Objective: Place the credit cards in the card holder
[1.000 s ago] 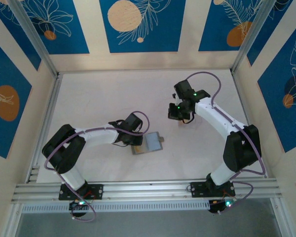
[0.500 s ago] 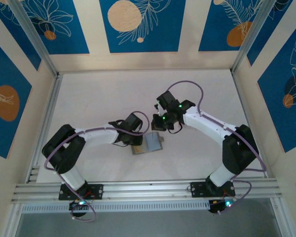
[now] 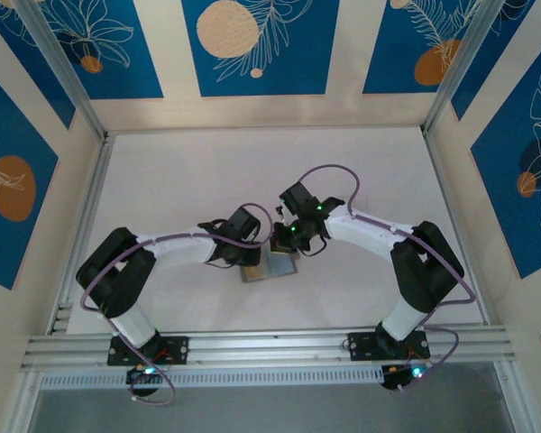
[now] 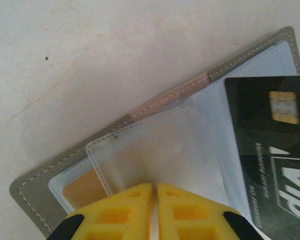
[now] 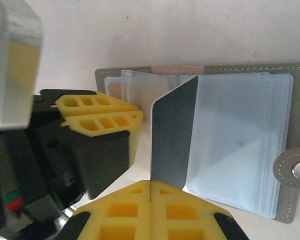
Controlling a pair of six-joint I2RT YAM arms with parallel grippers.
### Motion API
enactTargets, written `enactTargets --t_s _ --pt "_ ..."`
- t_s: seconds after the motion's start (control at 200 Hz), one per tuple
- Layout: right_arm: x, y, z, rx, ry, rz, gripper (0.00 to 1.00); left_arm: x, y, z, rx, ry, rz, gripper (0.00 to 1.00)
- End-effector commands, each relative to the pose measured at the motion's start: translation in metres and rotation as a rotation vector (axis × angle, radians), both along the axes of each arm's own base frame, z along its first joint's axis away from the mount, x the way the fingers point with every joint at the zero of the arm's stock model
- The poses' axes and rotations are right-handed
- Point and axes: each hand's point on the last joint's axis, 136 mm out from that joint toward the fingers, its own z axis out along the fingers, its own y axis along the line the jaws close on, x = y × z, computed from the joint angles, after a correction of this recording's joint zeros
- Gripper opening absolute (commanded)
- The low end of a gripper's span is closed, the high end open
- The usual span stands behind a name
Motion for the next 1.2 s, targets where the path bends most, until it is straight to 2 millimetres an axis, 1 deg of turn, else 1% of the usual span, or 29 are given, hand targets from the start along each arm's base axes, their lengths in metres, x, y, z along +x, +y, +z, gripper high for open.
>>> enactTargets --t_s 0.0,0.115,0.43,0.53,0.71,0.835,1.035,1.195 --pt "-0.002 0.003 -0.011 0.019 0.041 -0.005 0.0 -0.035 0.02 -0.029 0.085 0.135 -0.024 0.11" --pt "-0.003 -0.001 -0.019 0.002 0.05 -0.006 0.0 -0.034 0.019 -0.029 0.085 0.135 -0.023 0.11" --pt "-0.004 -0.019 -0.026 -0.094 0.047 -0.022 0.0 -0.033 0.017 -0.03 0.084 0.14 -0.026 0.1" --pt "-0.005 -0.021 -0.026 -0.1 0.046 -0.019 0.03 -0.034 0.017 -0.03 0.086 0.141 -0.027 0.11" --pt "-0.006 -0.019 -0.025 -0.094 0.05 -0.01 0.13 -0.034 0.017 -0.03 0.085 0.141 -0.026 0.11" --pt "-0.006 -0.02 -0.025 -0.099 0.05 -0.006 0.18 -0.034 0.016 -0.03 0.083 0.142 -0.026 0.11" --pt "-0.005 -0.02 -0.027 -0.11 0.05 -0.003 0.18 -0.034 0.016 -0.03 0.081 0.144 -0.026 0.1" --pt "-0.004 -0.017 -0.03 -0.126 0.047 0.013 0.18 -0.034 0.016 -0.031 0.081 0.145 -0.025 0.1"
